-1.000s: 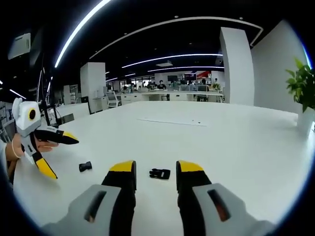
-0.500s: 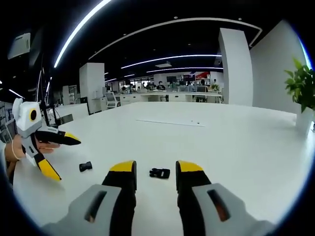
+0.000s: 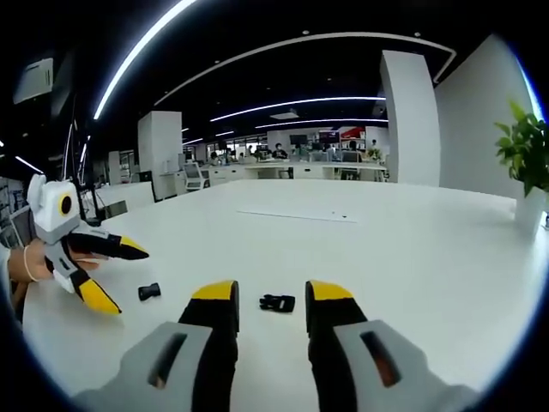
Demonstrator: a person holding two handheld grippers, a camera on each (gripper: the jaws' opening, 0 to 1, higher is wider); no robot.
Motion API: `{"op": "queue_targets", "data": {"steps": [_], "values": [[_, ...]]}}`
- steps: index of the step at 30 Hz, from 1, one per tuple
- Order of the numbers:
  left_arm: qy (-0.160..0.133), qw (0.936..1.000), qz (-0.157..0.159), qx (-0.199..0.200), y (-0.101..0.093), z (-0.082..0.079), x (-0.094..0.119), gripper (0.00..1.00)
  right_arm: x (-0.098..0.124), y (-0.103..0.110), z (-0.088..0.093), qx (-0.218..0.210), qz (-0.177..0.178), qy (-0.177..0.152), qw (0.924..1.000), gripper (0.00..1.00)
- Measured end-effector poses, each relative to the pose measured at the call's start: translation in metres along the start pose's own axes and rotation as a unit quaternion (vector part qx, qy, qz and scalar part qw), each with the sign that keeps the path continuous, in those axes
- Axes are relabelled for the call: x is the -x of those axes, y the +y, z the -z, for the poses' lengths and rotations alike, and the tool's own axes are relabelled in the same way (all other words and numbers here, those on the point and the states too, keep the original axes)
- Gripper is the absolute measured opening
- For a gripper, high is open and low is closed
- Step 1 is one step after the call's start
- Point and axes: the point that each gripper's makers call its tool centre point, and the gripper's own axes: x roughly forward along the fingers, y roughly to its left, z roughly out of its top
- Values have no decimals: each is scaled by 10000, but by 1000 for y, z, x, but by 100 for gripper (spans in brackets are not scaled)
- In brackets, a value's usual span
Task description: Snap the two parts of the plastic buckle together until the buckle closes and remains connected.
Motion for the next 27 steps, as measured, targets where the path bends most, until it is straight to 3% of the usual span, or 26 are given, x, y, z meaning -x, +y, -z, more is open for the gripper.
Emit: {"op": "queue_targets", "data": {"steps": [27], "values": [[-63,9998,185,14,-4,0,-14,45,4,-8,7,-1,110,74,9999,29]]}}
